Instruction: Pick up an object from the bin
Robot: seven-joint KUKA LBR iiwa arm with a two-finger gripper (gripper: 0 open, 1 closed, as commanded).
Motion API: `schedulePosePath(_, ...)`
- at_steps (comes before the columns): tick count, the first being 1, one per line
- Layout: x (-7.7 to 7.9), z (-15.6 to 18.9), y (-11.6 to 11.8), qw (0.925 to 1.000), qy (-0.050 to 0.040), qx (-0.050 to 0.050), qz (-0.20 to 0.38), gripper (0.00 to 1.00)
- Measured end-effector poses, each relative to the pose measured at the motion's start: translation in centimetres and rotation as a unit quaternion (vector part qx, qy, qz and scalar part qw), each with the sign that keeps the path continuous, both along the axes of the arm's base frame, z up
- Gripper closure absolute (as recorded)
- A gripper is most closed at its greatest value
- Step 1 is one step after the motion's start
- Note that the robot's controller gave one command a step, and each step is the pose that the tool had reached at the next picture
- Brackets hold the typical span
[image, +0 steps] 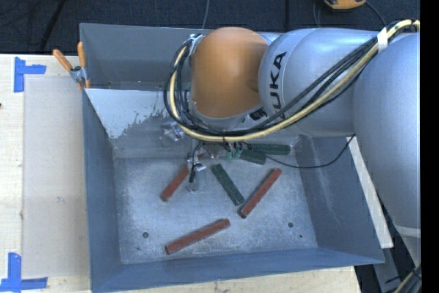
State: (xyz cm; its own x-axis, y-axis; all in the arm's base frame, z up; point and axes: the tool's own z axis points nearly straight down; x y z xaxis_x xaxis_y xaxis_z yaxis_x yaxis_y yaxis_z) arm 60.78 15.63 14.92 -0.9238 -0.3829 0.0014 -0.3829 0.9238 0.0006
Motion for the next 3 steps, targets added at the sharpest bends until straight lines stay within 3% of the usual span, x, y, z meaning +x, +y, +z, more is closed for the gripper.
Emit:
schedulePosePath(1, 0.0, -6.2, -0.3, 0.9899, -0.0024, 0.000, 0.142, 0.00)
schedulePosePath(2, 0.1, -7.9, -0.9, 0.9903, -0.0011, 0.001, 0.139, 1.00)
schedulePosePath(3, 0.1, -7.9, -0.9, 0.9904, -0.0009, 0.001, 0.138, 1.00)
